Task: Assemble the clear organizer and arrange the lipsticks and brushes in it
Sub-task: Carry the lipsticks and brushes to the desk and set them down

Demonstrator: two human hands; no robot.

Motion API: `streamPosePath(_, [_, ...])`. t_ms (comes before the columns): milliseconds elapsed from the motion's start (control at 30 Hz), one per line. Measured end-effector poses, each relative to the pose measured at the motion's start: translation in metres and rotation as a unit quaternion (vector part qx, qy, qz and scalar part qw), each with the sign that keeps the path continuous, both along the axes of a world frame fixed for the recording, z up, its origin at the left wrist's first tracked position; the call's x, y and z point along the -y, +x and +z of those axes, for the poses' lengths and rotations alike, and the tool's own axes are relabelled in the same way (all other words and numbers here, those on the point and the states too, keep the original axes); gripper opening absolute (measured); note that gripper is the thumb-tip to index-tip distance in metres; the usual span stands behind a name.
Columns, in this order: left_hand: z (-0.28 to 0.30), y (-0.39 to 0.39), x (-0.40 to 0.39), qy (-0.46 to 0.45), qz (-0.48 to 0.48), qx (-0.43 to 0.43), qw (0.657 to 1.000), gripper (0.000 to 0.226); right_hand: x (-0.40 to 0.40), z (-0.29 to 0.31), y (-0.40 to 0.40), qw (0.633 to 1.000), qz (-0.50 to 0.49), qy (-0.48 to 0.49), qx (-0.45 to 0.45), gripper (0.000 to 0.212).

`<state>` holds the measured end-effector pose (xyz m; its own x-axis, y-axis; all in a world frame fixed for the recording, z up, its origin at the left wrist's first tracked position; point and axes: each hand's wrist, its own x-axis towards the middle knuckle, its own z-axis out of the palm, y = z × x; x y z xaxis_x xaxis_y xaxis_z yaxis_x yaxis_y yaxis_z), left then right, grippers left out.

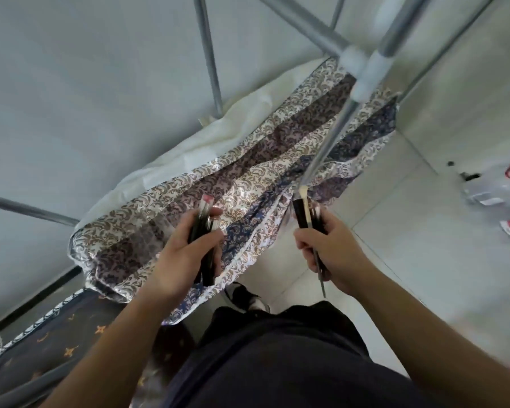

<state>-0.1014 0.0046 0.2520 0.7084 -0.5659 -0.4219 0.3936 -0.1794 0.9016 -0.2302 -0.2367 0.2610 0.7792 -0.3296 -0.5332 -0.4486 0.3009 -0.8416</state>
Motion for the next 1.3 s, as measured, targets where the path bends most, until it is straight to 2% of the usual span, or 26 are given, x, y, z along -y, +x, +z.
streamPosePath(67, [0.008, -0.017, 0.014, -0.004, -0.027, 0.014, 1.000, 0.031, 0.006, 0.007, -0.034, 0.999, -0.032, -0.005, 0.006, 0.015])
streamPosePath(167, [0.020, -0.050, 0.037, -0.007, -0.076, 0.030, 0.997, 0.027, 0.012, 0.013, -0.092, 0.996, -0.093, -0.012, 0.000, 0.030])
streamPosePath(267, [0.030, -0.097, 0.063, -0.008, -0.120, 0.048, 0.992, 0.024, 0.015, 0.019, -0.165, 0.986, -0.166, -0.014, 0.011, 0.031])
streamPosePath(367, [0.033, -0.159, 0.090, -0.007, -0.166, 0.041, 0.985, 0.025, 0.016, 0.024, -0.251, 0.967, -0.252, -0.023, 0.014, 0.028])
streamPosePath(467, [0.033, -0.228, 0.121, -0.019, -0.249, 0.015, 0.968, 0.030, 0.007, 0.030, -0.348, 0.933, -0.359, -0.030, 0.017, 0.026])
streamPosePath(567, [0.037, -0.295, 0.157, -0.017, -0.344, 0.021, 0.938, 0.031, -0.017, 0.033, -0.438, 0.888, -0.459, -0.033, 0.007, 0.030])
streamPosePath(633, [0.039, -0.338, 0.183, -0.025, -0.420, 0.032, 0.907, 0.026, -0.038, 0.033, -0.489, 0.853, -0.521, -0.030, -0.002, 0.032])
streamPosePath(833, [0.044, -0.456, 0.245, -0.031, -0.587, 0.018, 0.809, 0.028, -0.083, 0.030, -0.593, 0.743, -0.669, -0.018, -0.025, 0.017])
streamPosePath(967, [0.040, -0.514, 0.279, -0.029, -0.644, 0.028, 0.764, 0.028, -0.079, 0.031, -0.634, 0.688, -0.726, -0.009, -0.011, 0.028])
streamPosePath(1300, [0.038, -0.649, 0.414, -0.052, -0.737, 0.030, 0.674, 0.034, -0.022, 0.051, -0.737, 0.581, -0.812, -0.050, -0.007, 0.023])
